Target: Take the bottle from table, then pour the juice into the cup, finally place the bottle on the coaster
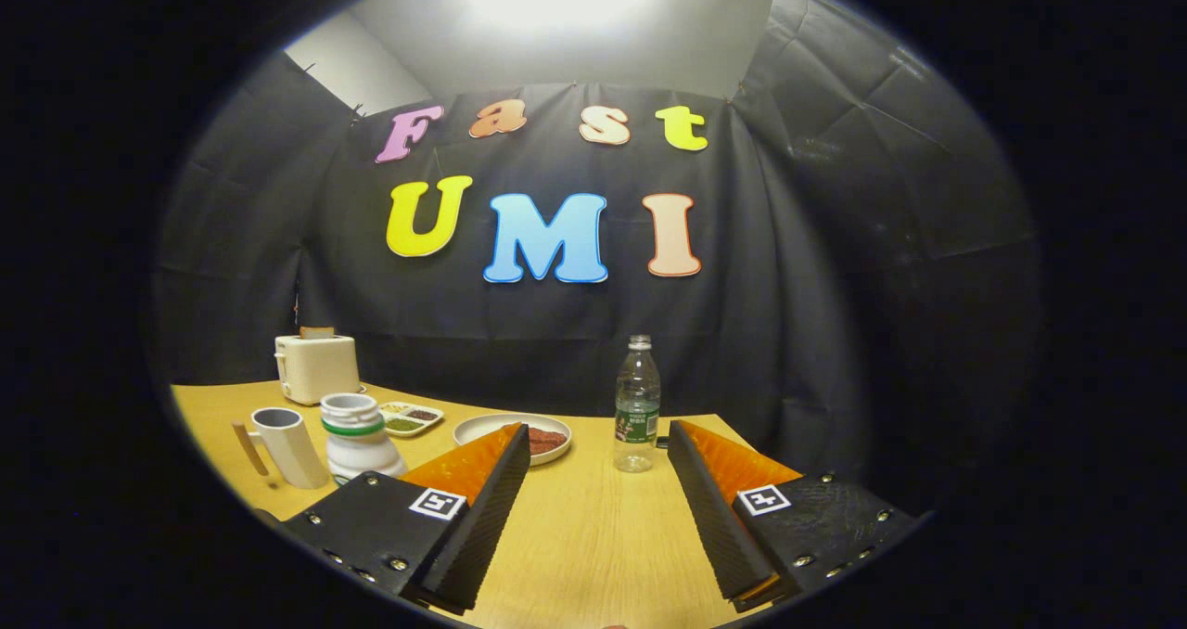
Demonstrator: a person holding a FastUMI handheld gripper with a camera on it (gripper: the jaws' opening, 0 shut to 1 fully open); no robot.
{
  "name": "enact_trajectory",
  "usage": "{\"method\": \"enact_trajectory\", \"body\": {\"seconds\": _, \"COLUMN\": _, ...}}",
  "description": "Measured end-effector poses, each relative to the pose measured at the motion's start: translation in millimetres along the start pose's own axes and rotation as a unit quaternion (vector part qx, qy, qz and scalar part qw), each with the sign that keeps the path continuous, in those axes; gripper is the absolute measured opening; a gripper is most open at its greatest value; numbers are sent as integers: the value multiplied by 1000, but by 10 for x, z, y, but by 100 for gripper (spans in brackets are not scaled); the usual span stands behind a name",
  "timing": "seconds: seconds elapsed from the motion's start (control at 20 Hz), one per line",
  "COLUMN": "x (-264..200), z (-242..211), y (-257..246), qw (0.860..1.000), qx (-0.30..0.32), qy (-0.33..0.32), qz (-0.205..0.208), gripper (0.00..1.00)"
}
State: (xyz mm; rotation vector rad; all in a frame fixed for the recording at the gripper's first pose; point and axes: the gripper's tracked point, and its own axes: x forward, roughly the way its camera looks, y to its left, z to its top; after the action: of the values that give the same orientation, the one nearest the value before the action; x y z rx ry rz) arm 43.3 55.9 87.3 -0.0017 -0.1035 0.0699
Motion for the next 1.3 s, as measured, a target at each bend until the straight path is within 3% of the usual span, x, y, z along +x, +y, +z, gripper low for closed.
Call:
{"method": "enact_trajectory", "body": {"seconds": 0.25, "x": -303, "z": 256, "y": 319, "qw": 999, "qx": 37, "qy": -3, "qz": 29, "gripper": 91}}
{"method": "enact_trajectory", "body": {"seconds": 0.55, "x": -543, "z": 255, "y": 727, "qw": 996, "qx": 53, "qy": -1, "qz": 76, "gripper": 91}}
{"method": "enact_trajectory", "body": {"seconds": 1.3, "x": -353, "z": -432, "y": 1278, "qw": 989, "qx": 62, "qy": 53, "qz": 125, "gripper": 91}}
